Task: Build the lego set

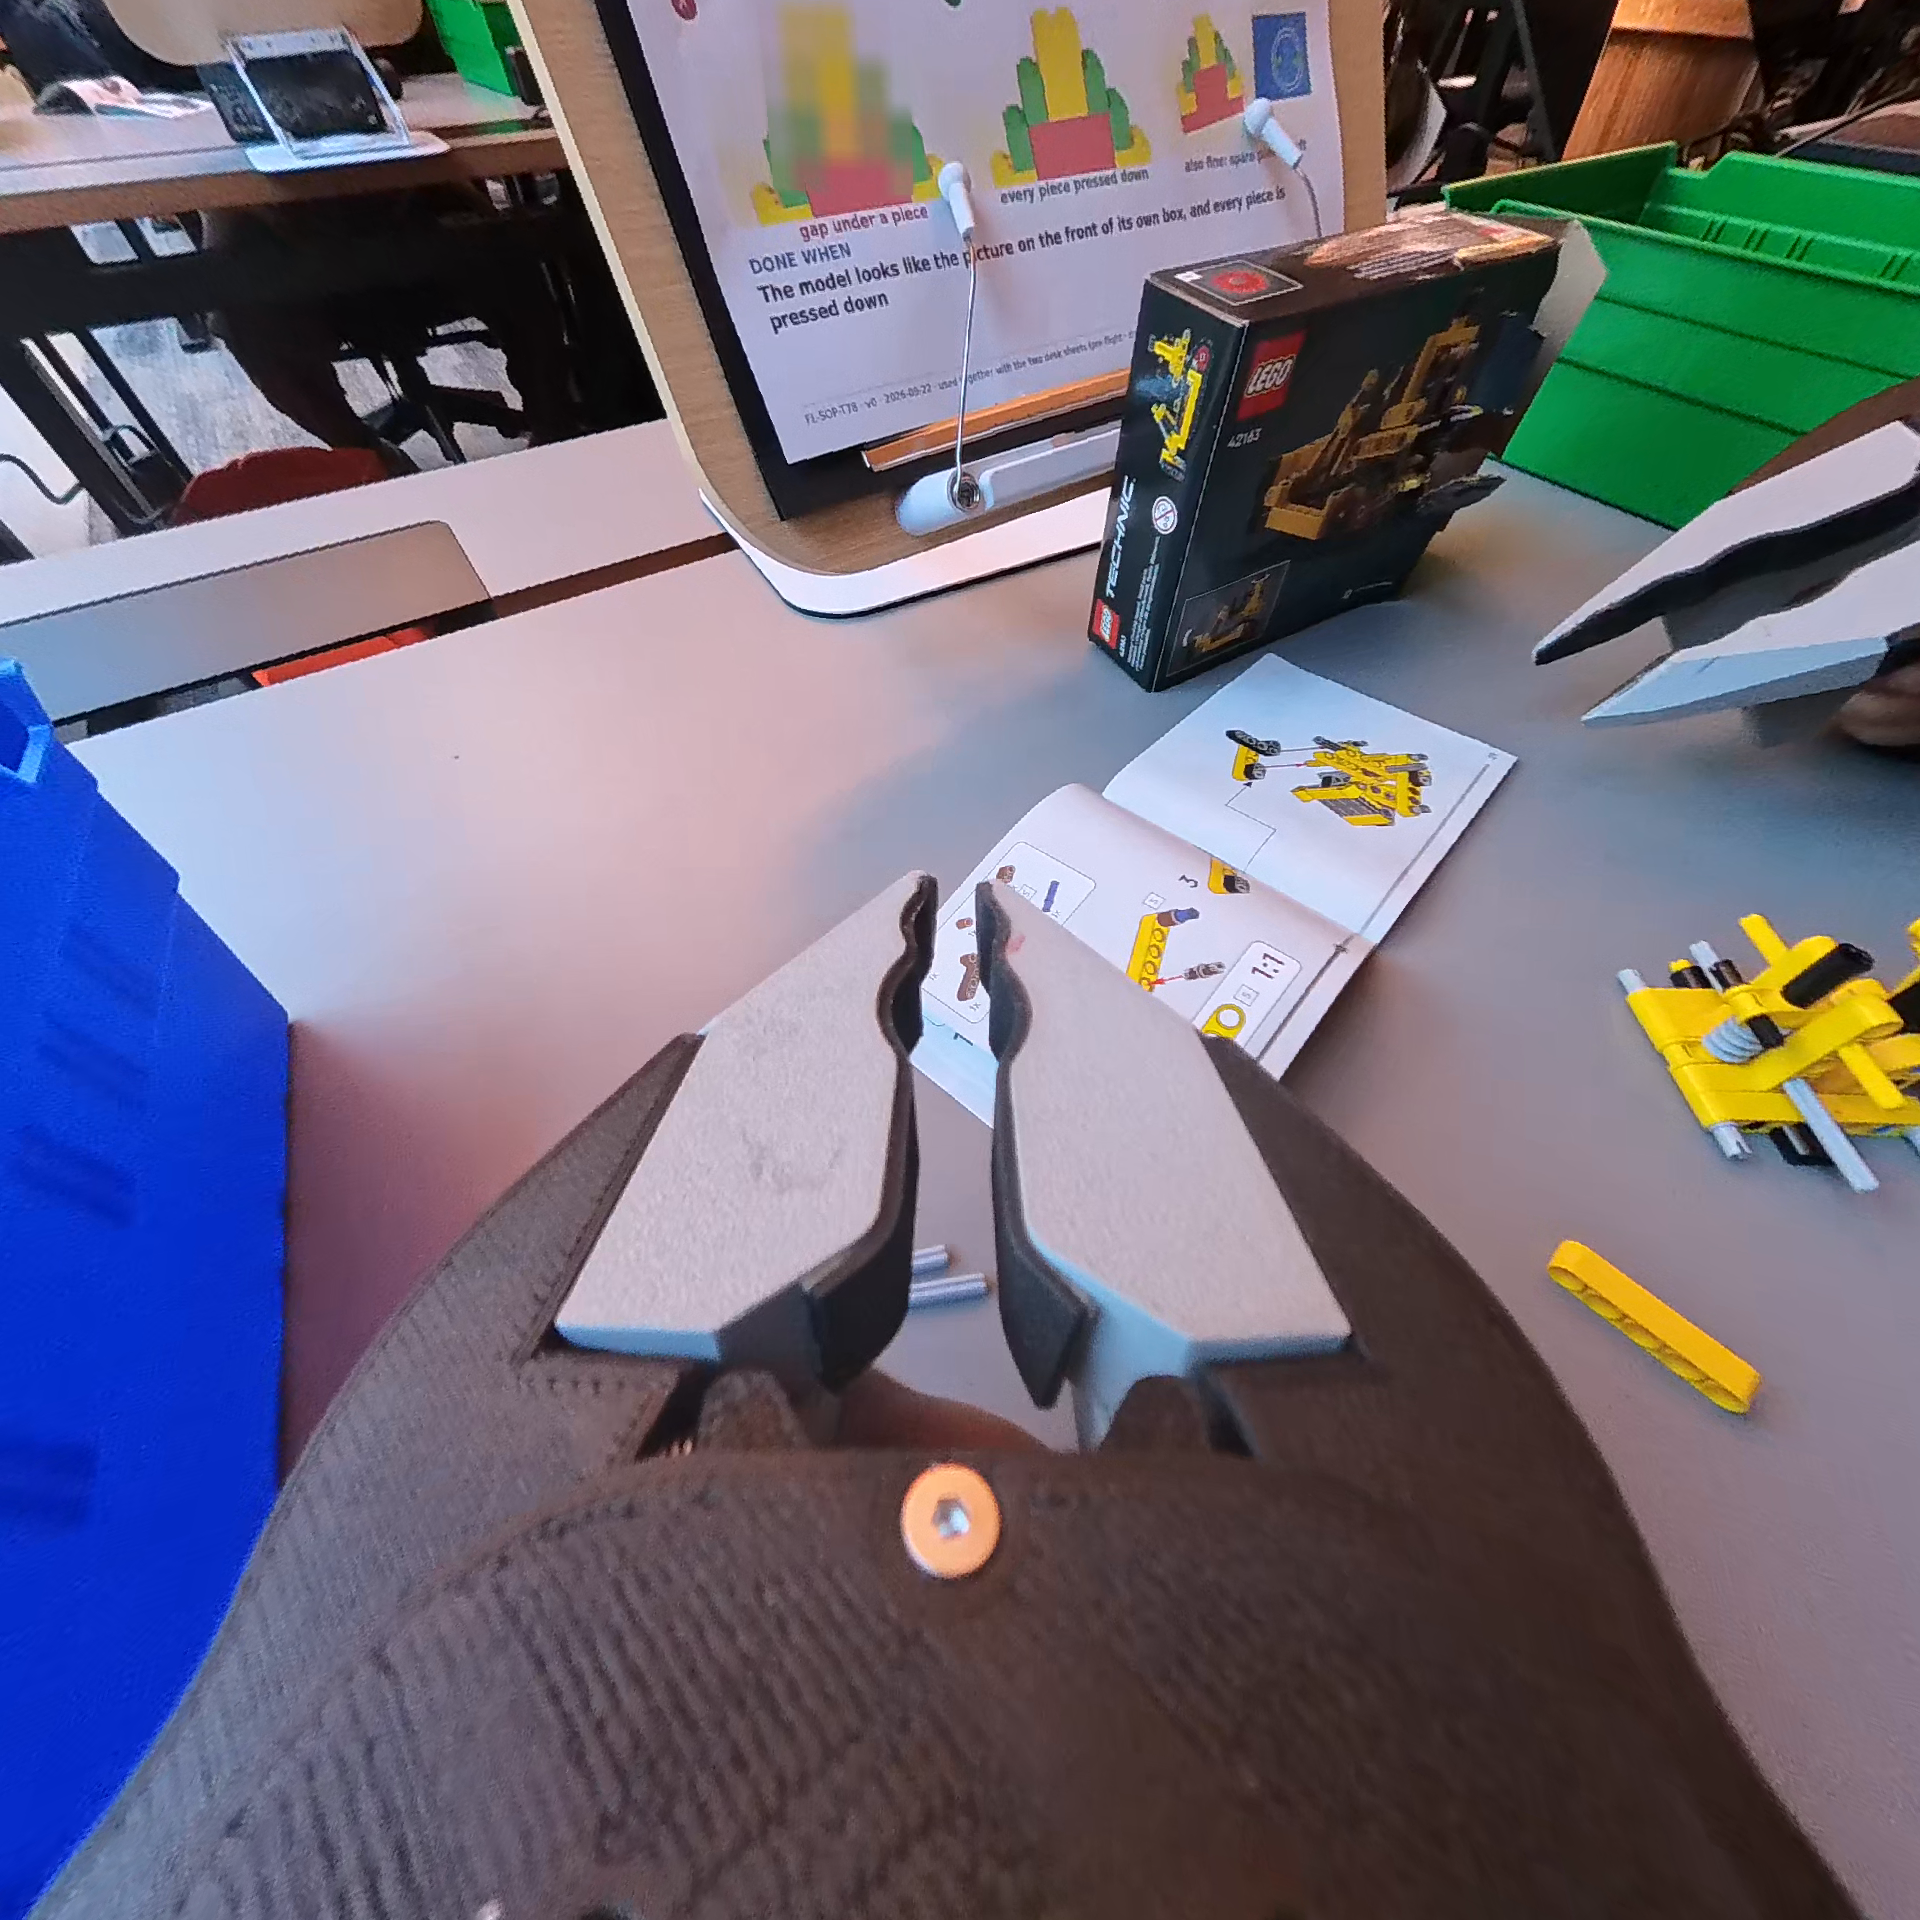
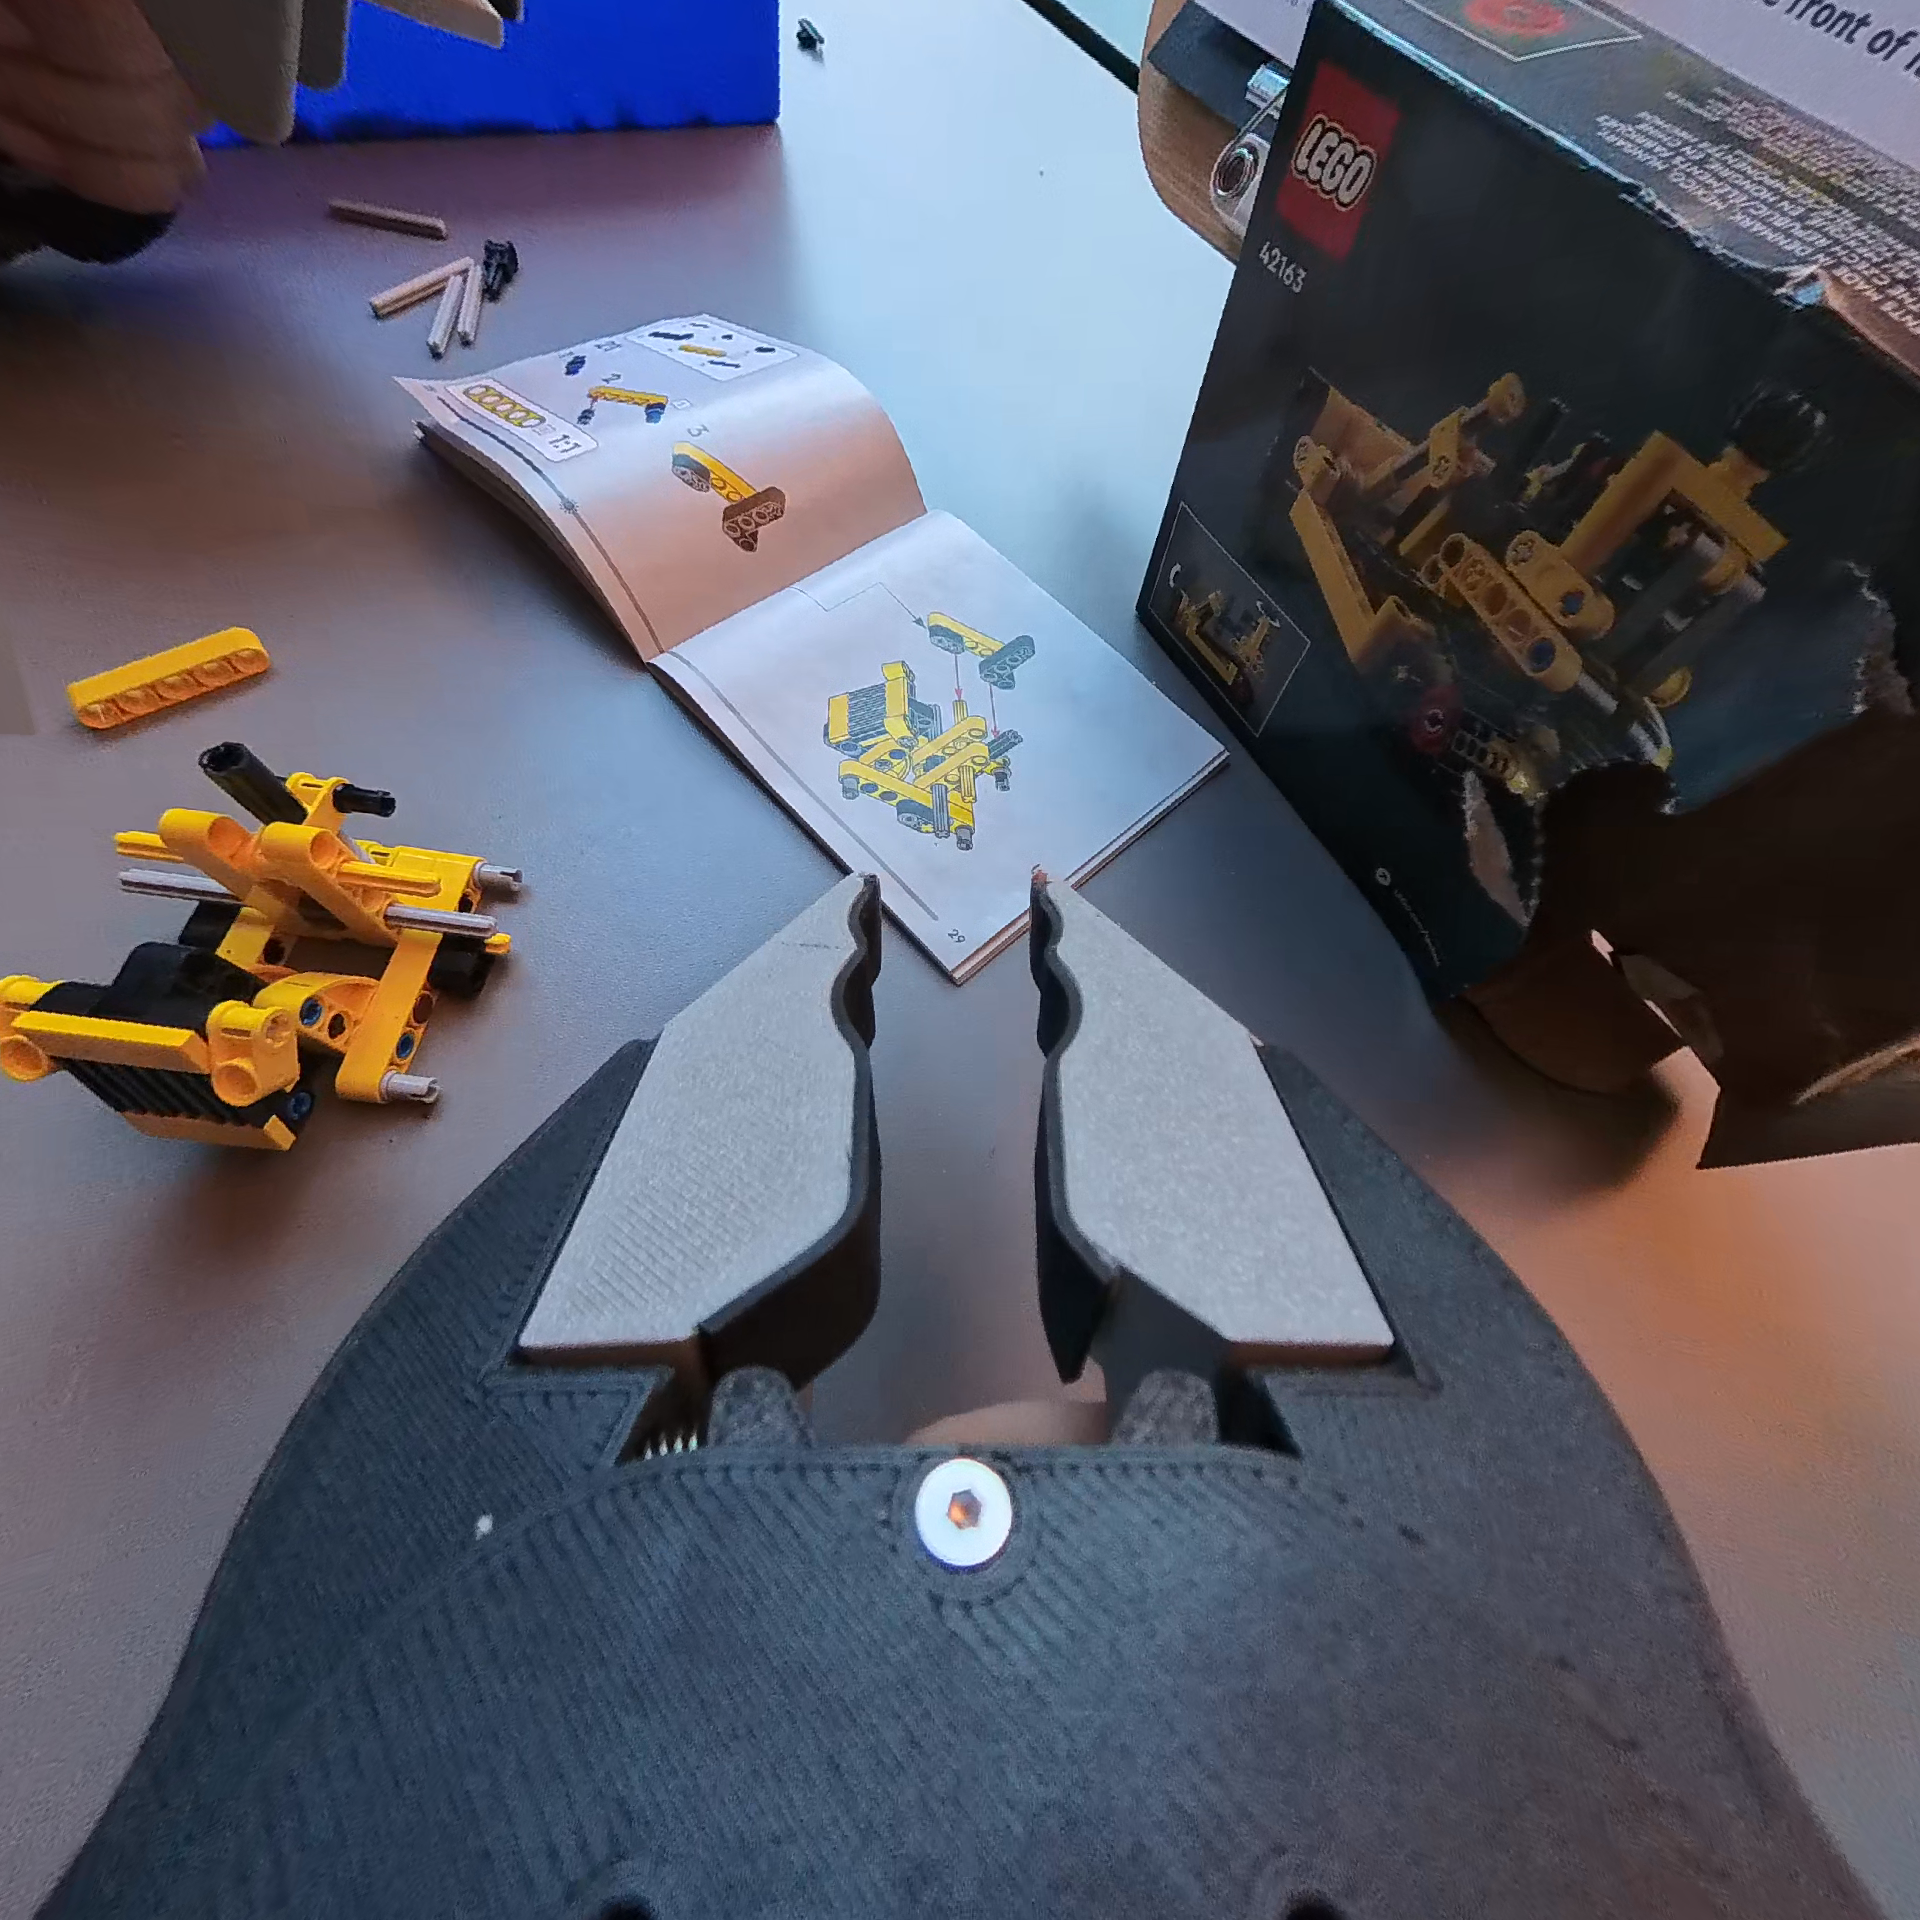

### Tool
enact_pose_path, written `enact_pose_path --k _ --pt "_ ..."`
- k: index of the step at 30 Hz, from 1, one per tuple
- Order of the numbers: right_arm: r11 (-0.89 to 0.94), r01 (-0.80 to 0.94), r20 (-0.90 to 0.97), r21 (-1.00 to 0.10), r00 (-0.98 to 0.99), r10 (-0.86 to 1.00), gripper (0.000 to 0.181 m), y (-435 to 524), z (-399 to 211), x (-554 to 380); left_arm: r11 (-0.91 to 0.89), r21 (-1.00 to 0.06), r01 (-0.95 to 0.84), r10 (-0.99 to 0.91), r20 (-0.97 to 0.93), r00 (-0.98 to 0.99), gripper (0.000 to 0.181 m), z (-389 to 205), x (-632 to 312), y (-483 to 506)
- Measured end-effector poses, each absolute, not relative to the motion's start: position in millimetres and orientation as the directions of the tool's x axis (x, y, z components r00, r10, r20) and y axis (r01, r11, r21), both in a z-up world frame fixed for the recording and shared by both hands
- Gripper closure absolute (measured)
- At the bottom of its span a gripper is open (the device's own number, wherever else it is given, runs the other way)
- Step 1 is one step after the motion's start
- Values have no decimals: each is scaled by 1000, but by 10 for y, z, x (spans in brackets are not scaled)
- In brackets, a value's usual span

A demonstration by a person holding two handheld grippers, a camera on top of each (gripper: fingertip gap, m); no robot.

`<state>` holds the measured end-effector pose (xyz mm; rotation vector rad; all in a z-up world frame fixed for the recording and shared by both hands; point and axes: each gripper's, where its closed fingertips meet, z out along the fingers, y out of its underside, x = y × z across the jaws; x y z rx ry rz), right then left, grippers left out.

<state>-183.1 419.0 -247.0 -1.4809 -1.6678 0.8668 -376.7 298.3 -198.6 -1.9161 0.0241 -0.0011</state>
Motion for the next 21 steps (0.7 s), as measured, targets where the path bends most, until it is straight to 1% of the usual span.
enact_pose_path --k 21 --pt "117 505 94 -855 -72 993 156 4184 -2478 -1833 -307 -952 -3 16 -8 1000 177 -1907 -3828 2968"
